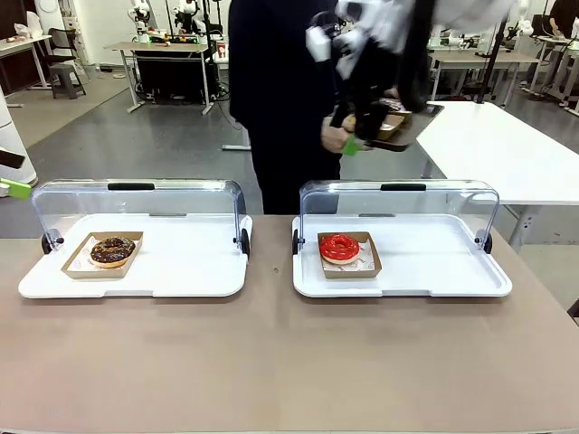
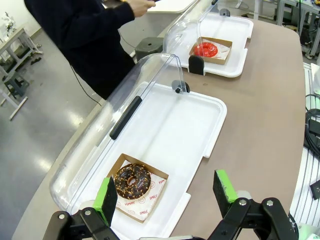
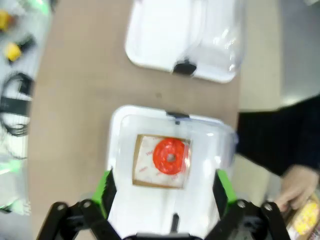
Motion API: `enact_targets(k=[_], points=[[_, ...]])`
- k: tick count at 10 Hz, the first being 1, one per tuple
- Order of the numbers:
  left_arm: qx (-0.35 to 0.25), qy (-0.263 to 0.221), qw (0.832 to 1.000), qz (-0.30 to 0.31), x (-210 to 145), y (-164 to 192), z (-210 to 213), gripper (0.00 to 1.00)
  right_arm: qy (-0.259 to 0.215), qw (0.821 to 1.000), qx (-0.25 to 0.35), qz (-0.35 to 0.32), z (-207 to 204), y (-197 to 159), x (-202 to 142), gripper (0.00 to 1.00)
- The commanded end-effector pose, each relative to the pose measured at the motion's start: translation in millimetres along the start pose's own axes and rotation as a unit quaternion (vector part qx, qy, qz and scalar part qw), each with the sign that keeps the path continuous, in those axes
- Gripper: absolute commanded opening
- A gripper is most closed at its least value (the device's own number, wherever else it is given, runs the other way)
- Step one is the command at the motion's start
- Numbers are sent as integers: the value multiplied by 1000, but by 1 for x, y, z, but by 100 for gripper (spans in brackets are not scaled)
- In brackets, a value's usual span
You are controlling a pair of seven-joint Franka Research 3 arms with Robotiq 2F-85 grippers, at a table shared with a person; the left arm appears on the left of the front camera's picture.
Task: Provide the desired donut to the person.
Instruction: Place the picked Paper togo box onto the Handle tray extended by the person.
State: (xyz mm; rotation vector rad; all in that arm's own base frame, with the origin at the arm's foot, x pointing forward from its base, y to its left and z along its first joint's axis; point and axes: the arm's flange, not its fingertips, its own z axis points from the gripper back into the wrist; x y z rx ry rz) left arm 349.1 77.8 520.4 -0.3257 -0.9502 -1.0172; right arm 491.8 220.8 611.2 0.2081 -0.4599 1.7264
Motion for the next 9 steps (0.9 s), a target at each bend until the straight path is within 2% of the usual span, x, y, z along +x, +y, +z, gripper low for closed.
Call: enact_targets(k=[1,3,4,6,9], points=[[-1,-8,1000,0,-1,-1,-1,100,-84,996,-6,-22,18,72,-77,100],[-1,-8,1000,0,-1,-1,-1,100,-167,984,-52,-41,28,112,-135,100],[-1,-8,1000,0,-1,-1,-1,100,-195,975,-85,-70,30,130,-164,100],[-1,-8,1000,0,-1,-1,-1,100,-249,954,-109,-129,29,158,-216,100],[-1,-8,1000,0,-1,-1,-1,100,-289,932,-107,-190,39,180,-255,100]])
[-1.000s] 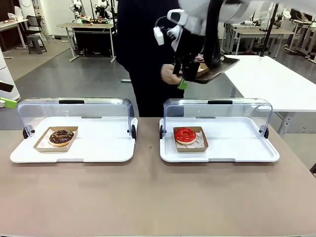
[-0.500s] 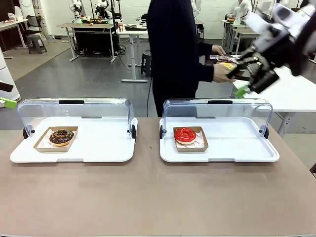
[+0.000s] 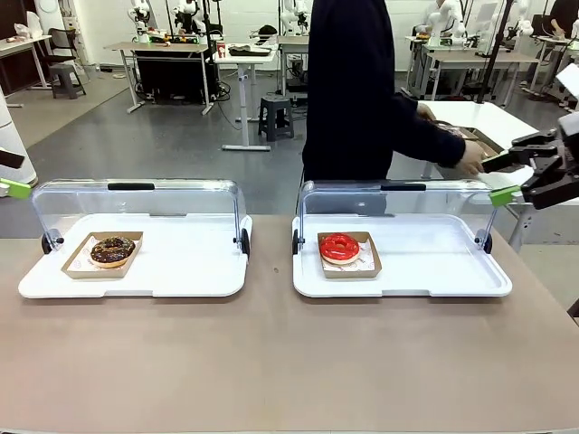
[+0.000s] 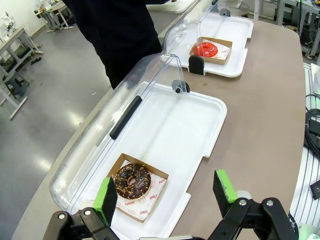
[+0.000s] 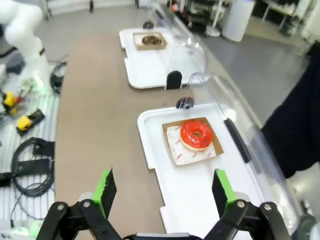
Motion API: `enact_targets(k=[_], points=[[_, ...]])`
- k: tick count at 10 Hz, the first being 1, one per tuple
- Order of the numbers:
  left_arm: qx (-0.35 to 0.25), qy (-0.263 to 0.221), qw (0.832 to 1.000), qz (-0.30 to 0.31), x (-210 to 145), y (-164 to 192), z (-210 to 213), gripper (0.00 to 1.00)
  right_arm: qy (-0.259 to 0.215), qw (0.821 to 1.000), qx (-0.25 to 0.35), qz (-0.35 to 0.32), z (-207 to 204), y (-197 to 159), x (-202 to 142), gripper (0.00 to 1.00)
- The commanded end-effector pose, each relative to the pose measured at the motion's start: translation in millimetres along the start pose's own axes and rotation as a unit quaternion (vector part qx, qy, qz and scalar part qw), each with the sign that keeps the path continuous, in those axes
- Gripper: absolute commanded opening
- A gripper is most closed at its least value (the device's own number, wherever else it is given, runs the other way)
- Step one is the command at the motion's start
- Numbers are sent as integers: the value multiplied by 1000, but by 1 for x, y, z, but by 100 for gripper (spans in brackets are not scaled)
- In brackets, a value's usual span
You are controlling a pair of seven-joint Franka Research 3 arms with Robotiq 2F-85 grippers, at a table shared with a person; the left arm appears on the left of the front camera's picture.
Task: Provide the desired donut to the person.
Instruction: Place the picked Paper togo box onto the Handle tray extended by the person.
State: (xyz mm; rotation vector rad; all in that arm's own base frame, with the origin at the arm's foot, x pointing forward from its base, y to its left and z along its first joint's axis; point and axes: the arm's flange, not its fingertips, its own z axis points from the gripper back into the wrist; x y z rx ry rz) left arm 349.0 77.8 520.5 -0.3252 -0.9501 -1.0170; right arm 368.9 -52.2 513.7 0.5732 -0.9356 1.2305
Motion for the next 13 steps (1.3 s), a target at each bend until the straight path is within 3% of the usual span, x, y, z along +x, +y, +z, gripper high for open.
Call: enact_targets(k=[1,7,13], points=[[-1,-8,1000,0,-1,-1,-1,100,-31,999,4,-17,6,1,-4,100],[-1,-8,1000,0,-1,-1,-1,100,-22,994,-43,-97,24,0,-12,100],[-1,-8,1000,0,-1,-1,-1,100,24,984,-93,-152,31,7,2,100]])
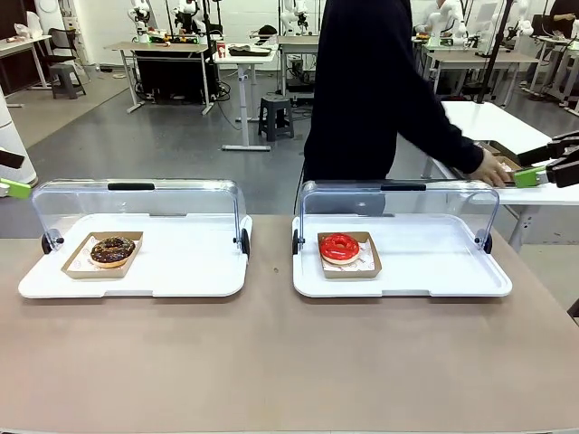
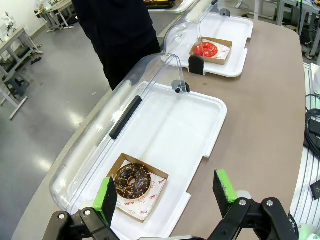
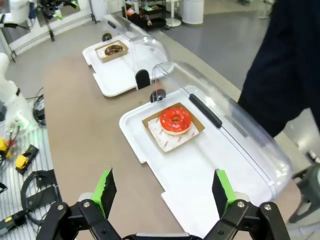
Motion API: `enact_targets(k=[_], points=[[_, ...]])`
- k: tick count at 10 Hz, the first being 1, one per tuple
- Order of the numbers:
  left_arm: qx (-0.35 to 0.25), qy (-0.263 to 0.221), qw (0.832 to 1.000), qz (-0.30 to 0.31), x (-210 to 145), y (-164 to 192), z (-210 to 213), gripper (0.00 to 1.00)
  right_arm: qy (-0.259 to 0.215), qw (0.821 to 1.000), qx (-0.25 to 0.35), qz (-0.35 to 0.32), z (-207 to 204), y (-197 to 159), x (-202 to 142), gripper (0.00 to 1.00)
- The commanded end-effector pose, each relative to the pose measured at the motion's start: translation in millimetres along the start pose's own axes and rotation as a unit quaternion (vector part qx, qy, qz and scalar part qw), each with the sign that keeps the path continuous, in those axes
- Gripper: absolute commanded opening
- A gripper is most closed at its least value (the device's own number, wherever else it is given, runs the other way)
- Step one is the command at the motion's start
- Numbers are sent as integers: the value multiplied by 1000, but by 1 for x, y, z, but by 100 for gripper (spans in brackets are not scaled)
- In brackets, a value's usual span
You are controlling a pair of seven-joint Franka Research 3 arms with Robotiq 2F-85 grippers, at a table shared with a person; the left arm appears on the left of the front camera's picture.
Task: Provide the desired donut to the person.
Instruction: Place the picked Paper togo box onto the Handle tray extended by the person.
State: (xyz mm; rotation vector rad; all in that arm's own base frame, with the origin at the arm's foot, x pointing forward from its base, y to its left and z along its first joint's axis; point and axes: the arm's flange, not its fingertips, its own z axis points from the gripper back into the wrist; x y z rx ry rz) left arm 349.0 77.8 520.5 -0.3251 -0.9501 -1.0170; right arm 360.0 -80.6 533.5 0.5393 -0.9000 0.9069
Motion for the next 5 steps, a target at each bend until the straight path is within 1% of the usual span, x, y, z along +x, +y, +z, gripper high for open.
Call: enact_targets(k=[1,5], points=[[-1,-8,1000,0,-1,-1,-1,100,15,1000,-17,-16,-2,9,-1,100],[-1,-8,1000,0,-1,-1,-1,100,33,999,-19,-18,-8,6,11,100]])
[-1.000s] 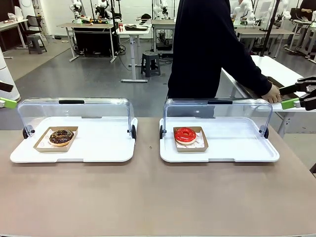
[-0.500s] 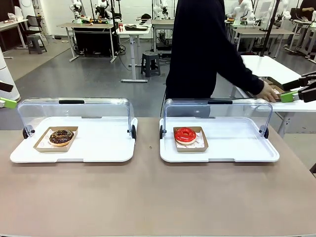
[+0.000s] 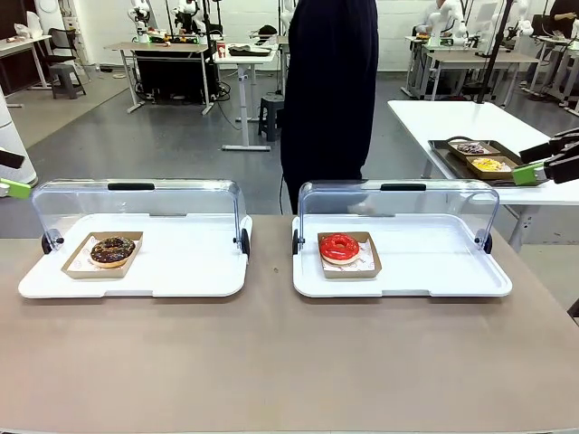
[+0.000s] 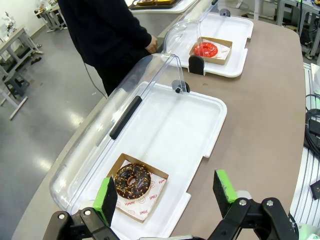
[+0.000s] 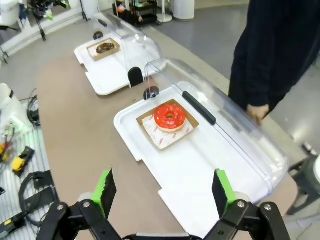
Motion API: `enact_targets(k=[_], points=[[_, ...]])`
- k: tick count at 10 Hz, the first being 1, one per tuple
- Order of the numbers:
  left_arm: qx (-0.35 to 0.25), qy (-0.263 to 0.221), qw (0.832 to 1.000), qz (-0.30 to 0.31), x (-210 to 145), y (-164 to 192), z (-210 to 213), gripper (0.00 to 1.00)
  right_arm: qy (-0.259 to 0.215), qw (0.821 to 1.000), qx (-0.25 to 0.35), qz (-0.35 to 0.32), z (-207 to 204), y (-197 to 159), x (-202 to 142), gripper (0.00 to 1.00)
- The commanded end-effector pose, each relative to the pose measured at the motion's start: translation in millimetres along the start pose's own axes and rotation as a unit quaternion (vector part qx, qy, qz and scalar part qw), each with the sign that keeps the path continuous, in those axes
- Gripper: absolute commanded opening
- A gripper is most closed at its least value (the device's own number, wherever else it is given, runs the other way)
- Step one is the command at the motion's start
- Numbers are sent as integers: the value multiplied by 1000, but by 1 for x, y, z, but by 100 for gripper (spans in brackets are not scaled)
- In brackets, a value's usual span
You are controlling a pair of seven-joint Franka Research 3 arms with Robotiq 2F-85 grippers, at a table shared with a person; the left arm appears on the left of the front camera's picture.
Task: Provide the desired donut to the person.
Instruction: Place the picked Paper togo box onto the Handle tray extended by the person.
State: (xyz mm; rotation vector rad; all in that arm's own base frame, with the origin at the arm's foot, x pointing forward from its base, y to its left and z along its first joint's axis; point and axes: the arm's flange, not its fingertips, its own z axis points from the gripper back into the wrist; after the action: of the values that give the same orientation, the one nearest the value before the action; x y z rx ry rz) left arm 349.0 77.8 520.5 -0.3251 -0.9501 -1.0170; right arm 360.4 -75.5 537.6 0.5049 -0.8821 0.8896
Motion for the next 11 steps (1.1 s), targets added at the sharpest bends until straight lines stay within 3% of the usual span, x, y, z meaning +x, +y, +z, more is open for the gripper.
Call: enact_targets(k=[1,11], points=[[-1,-8,1000,0,-1,-1,-1,100,-7,1000,0,1,2,-1,-2,100],[-1,-8,1000,0,-1,-1,-1,100,-7,1000,0,1,2,-1,-2,100]])
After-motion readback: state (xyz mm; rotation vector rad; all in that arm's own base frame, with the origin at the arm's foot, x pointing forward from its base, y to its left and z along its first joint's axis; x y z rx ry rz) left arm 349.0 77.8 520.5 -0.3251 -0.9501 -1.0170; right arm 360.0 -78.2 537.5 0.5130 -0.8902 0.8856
